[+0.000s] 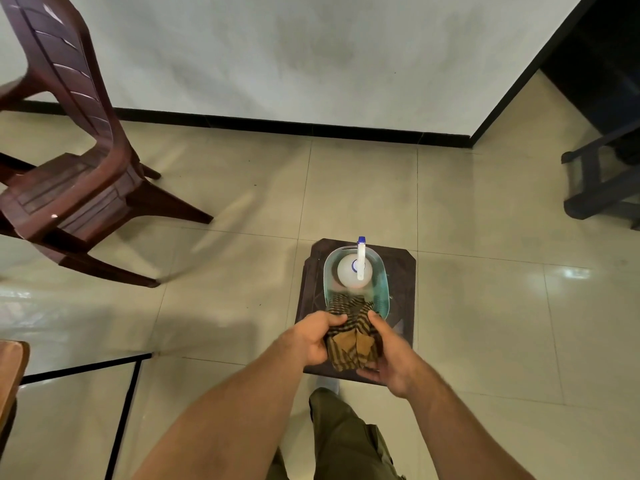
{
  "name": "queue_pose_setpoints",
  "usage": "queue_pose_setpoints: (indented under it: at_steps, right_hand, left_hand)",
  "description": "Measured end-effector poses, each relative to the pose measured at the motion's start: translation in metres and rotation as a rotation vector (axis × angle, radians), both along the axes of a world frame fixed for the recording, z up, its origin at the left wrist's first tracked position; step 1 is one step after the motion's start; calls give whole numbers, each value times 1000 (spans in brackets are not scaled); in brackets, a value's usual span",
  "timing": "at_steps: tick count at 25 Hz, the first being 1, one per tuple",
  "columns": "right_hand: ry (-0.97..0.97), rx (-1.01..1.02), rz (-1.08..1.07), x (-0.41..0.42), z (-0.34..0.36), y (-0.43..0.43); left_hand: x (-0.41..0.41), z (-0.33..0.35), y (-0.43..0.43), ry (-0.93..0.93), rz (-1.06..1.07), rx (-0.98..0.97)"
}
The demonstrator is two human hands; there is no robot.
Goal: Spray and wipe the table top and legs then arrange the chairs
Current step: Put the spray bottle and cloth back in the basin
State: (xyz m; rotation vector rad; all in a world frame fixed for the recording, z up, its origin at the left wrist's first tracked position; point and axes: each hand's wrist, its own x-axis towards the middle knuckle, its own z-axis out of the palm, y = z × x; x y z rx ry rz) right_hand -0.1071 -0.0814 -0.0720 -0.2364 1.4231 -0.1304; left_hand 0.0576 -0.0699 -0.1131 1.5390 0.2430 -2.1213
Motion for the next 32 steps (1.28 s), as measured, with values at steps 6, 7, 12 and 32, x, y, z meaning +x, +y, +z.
queue_pose_setpoints:
  at_steps: [6, 7, 12, 32]
  right_hand:
    - [229, -270, 69, 7, -23, -16]
    - [280, -335, 78, 9, -26, -23]
    - [436, -265, 130, 10, -63, -30]
    - [490, -295, 215, -4, -94, 9]
  left_hand:
    - [-12, 0, -12, -277, -105, -204]
    - [-14, -2, -16, -307, -86, -238]
    - [-18, -31, -20, -450, -42, -107]
    - [-49, -55, 5, -917, -227, -122]
